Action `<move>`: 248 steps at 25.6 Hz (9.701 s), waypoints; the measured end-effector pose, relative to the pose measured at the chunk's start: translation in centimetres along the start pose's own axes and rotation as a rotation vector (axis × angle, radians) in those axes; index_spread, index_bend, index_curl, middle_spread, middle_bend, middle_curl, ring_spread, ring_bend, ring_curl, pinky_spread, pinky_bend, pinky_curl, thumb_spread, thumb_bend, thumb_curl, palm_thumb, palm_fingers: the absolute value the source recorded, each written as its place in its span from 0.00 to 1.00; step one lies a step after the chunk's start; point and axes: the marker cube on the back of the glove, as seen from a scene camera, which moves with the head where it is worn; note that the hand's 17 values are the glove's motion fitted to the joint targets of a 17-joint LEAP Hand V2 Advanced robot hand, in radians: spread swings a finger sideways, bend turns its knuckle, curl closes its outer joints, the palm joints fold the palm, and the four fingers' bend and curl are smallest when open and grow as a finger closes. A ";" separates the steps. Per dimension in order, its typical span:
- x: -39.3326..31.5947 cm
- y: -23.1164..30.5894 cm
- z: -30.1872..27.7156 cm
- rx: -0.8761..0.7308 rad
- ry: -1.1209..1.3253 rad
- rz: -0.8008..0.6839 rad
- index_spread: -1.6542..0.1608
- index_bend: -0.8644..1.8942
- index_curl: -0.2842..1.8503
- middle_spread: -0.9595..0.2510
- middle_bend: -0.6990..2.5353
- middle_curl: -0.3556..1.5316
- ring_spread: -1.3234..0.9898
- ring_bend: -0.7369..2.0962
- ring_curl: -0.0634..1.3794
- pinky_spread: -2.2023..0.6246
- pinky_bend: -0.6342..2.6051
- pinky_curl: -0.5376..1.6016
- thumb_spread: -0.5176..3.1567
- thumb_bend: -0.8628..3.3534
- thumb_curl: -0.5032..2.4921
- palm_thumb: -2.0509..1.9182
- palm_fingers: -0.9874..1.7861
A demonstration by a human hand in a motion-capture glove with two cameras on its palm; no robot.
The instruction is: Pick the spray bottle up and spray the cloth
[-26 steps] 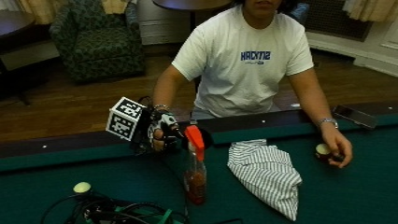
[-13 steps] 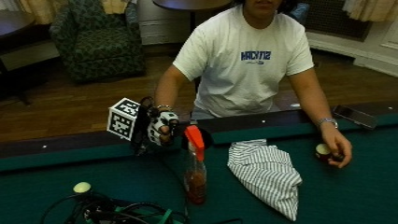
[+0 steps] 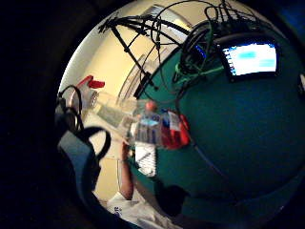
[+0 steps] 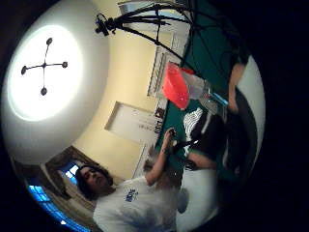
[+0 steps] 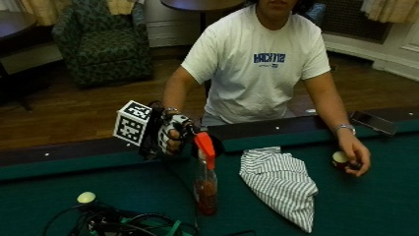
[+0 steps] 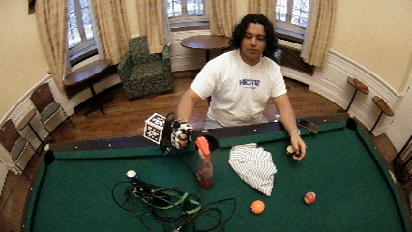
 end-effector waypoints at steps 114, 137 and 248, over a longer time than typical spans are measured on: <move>-27.5 -7.6 15.8 -0.599 -0.046 0.006 0.77 0.41 0.37 0.62 0.40 0.49 0.48 0.54 0.38 0.67 0.37 0.44 0.29 0.20 0.41 0.76 0.84; -10.5 0.2 25.3 -0.993 0.346 0.593 0.77 0.40 0.40 0.62 0.40 0.50 0.48 0.54 0.39 0.67 0.36 0.45 0.28 0.20 0.43 0.76 0.84; -17.7 2.0 46.7 -0.764 -0.333 -0.356 0.76 0.38 0.45 0.62 0.40 0.51 0.48 0.54 0.39 0.67 0.36 0.45 0.29 0.20 0.46 0.75 0.84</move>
